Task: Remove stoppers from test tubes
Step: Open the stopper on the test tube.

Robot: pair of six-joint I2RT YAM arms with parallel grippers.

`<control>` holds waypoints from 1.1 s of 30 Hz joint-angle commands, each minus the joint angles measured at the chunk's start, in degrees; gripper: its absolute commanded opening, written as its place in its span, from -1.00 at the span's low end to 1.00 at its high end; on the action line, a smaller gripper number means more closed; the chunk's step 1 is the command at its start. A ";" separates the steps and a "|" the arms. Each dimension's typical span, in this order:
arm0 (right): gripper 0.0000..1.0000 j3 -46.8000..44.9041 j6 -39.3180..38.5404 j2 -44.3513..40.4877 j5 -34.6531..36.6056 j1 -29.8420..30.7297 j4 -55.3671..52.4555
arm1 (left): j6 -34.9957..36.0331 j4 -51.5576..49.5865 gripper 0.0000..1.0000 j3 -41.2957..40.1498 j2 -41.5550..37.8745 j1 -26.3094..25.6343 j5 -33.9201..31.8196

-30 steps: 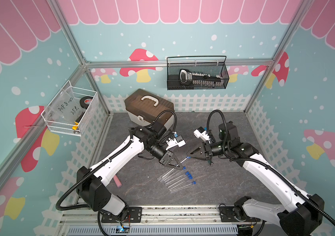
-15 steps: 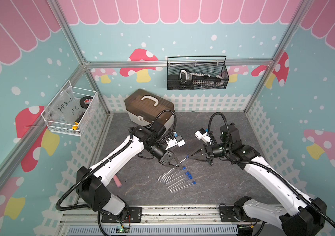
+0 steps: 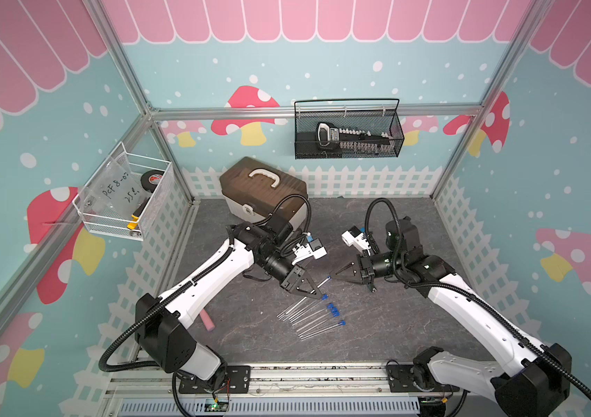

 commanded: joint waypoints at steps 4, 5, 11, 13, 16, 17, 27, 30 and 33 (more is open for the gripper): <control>-1.00 0.10 -0.81 -0.40 -0.11 0.64 1.94 | 1.84 -0.87 -1.00 1.05 1.22 -0.04 -1.48; -1.00 0.12 -0.88 -0.58 0.49 0.51 1.98 | 1.88 -0.73 -1.00 0.88 1.31 -0.05 -1.56; -1.00 -0.62 -1.33 -2.50 6.21 -2.57 2.11 | 1.77 -0.73 -1.00 0.59 1.05 0.08 -1.95; -1.00 -0.70 -1.19 -3.61 7.87 -4.58 2.09 | 1.78 -0.70 -1.00 0.60 1.09 0.11 -2.16; -1.00 -0.99 -1.16 -4.49 8.29 -6.82 2.08 | 1.78 -0.74 -1.00 0.55 1.13 0.27 -2.58; -1.00 -1.01 -1.25 -4.37 7.77 -7.11 2.09 | 1.79 -0.75 -1.00 0.60 1.03 0.29 -2.63; -1.00 -8.79 18.70 -5.15 0.41 -9.34 27.90 | 2.07 -0.61 -1.00 0.06 0.61 0.80 -3.33; -1.00 -8.92 19.05 -5.41 -1.47 -11.35 28.03 | 2.31 -0.62 -1.00 -0.48 0.27 0.97 -3.98; -1.00 -9.00 19.55 -5.28 -1.31 -11.38 28.42 | 2.14 -0.63 -1.00 -0.32 0.40 0.98 -4.23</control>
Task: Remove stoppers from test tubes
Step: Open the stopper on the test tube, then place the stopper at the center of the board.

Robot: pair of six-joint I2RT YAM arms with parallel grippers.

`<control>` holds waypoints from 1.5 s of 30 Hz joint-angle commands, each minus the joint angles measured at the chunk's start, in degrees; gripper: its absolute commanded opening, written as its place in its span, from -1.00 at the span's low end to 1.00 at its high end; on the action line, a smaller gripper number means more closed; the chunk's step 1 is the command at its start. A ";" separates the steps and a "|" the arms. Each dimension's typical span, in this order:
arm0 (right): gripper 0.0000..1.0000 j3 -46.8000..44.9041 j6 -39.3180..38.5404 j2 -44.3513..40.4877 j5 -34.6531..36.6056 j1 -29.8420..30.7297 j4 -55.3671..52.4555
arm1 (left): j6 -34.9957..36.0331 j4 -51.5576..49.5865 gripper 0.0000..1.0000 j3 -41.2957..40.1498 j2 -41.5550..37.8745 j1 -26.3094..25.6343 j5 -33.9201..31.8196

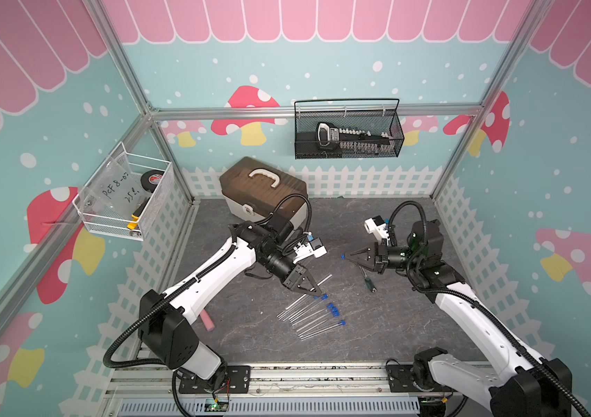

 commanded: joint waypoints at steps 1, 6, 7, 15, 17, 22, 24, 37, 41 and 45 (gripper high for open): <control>-1.00 0.08 1.90 -1.16 -1.08 -0.06 3.35 | 2.14 -2.05 -1.00 0.07 -0.87 0.35 -0.72; -1.00 10.02 -27.45 4.07 7.42 0.31 -34.97 | -2.66 0.26 -1.00 0.88 1.44 1.14 -13.40; -1.00 10.69 -30.07 5.63 10.22 0.97 -38.07 | -5.35 1.63 -1.00 0.87 2.48 1.75 -19.09; -1.00 9.20 -31.52 19.57 17.51 5.56 -33.17 | -13.58 17.11 -1.00 1.44 12.66 5.83 -40.50; -1.00 9.26 -32.37 22.82 18.00 5.57 -32.07 | -13.51 19.91 -1.00 3.51 16.28 4.72 -42.32; -1.00 11.52 -35.38 31.80 17.91 5.40 -31.95 | -12.42 22.55 -1.00 13.44 28.11 1.05 -50.34; -1.00 12.27 -35.61 34.72 18.71 5.08 -32.23 | -13.62 23.31 -1.00 16.91 32.27 0.46 -52.86; -1.00 15.69 -33.20 46.01 20.95 4.03 -28.26 | -12.85 31.27 -0.99 22.72 42.93 -3.06 -56.11; -1.00 15.17 -31.89 48.51 22.47 4.06 -26.01 | -13.58 32.30 -0.82 21.40 42.53 -3.03 -55.71; -1.00 14.18 -30.35 49.92 22.95 4.06 -22.95 | -14.36 32.84 -0.55 20.80 41.97 -3.00 -54.00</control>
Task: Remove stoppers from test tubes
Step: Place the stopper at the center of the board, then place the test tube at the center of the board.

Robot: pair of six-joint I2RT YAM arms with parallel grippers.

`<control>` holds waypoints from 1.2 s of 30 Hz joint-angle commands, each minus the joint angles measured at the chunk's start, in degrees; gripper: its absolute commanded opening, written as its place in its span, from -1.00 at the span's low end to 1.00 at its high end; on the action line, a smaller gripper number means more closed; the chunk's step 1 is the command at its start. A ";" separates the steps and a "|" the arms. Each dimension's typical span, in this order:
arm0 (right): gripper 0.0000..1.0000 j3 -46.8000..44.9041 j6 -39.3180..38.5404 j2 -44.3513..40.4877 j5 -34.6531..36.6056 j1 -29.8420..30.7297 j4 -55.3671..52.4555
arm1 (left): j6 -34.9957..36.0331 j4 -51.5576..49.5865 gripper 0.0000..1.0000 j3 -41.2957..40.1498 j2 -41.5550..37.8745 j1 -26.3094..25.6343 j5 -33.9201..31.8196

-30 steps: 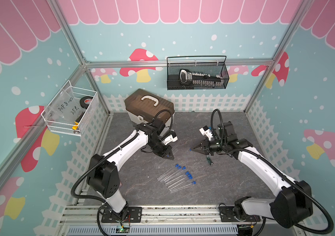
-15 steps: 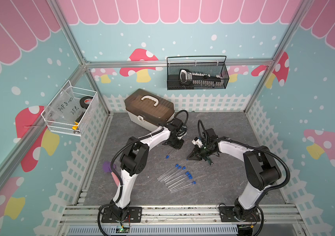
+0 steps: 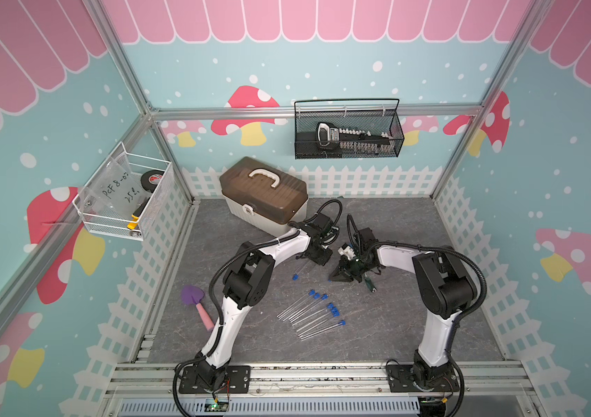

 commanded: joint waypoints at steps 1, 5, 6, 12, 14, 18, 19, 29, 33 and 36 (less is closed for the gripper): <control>-1.00 -0.71 1.70 1.70 1.24 -0.06 3.59 | -0.63 1.61 -0.51 -0.23 -0.26 0.23 0.98; -1.00 0.16 1.80 2.96 2.28 -0.06 3.90 | -1.32 1.55 -0.37 0.08 -0.82 0.22 2.40; -1.00 0.38 1.97 3.05 2.59 -0.06 3.97 | -1.47 1.60 -0.36 0.12 -1.17 0.20 2.51; -1.00 1.97 2.82 3.91 3.45 -0.04 4.64 | -3.13 1.31 -0.34 -0.60 -5.79 0.41 3.15; -1.00 2.27 3.43 4.40 3.37 -0.03 5.52 | -3.78 1.06 -0.31 -1.18 -8.60 0.41 2.96; -0.91 3.20 4.51 5.42 3.27 -0.07 7.41 | -4.98 0.23 -0.23 -4.98 -15.34 0.37 1.18; -0.84 3.57 4.69 5.85 3.20 -0.04 7.66 | -5.24 0.03 -0.21 -6.19 -17.01 0.41 0.98; -0.21 6.27 5.59 6.16 2.39 0.43 9.99 | -9.99 -2.34 -0.11 -29.78 -36.41 0.47 0.81; -0.11 4.91 4.96 2.99 2.13 0.35 9.90 | -12.29 -2.26 -0.09 -36.89 -42.01 0.11 0.83; -0.11 3.23 3.83 -0.59 2.71 0.32 7.89 | -13.41 -2.18 -0.08 -40.09 -43.53 -0.89 -0.52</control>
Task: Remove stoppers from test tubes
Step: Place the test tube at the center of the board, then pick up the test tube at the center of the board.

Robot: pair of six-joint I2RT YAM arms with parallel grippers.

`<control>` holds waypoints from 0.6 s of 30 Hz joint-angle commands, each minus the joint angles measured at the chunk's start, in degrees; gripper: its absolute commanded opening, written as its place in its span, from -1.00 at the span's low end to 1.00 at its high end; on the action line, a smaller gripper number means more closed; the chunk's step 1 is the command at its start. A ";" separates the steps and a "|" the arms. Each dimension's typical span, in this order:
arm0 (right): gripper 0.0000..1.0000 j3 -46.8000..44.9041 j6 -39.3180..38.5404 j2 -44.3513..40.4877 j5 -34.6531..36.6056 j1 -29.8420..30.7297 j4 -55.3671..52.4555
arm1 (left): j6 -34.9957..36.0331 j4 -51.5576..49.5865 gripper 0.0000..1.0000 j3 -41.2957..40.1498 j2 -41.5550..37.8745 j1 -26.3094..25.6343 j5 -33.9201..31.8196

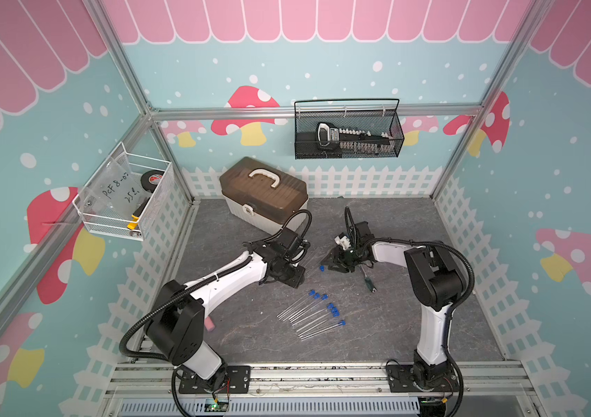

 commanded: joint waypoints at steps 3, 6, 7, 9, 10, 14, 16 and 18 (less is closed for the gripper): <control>-0.10 -3.36 -3.51 -10.43 2.16 0.26 -5.98 | -3.33 0.43 -0.09 -3.07 -1.94 -1.83 -0.87; -0.10 -5.15 -6.52 -16.12 2.71 0.25 -11.06 | -3.03 0.53 -0.09 -3.65 -1.05 -4.68 -2.92; -0.10 -5.85 -7.10 -17.78 2.80 0.26 -12.22 | -3.03 0.81 -0.09 -3.83 -0.63 -5.38 -3.18; -0.10 -8.22 -7.35 -21.14 1.85 0.26 -13.28 | -3.12 1.43 -0.09 -4.25 0.70 -6.55 -3.93; -0.09 -9.20 -7.38 -22.60 1.44 0.34 -13.42 | -3.21 1.55 -0.10 -4.29 1.48 -6.78 -4.44; -0.09 -13.04 -7.27 -28.06 1.50 0.29 -14.50 | -3.46 2.01 -0.16 -3.88 3.81 -6.88 -6.75; -0.09 -14.44 -6.77 -30.04 1.59 0.35 -14.43 | -3.00 2.40 -0.19 -3.71 4.71 -6.97 -6.46; -0.09 -15.26 -6.72 -31.27 1.59 0.36 -14.48 | -2.72 2.51 -0.22 -3.62 5.58 -7.02 -6.25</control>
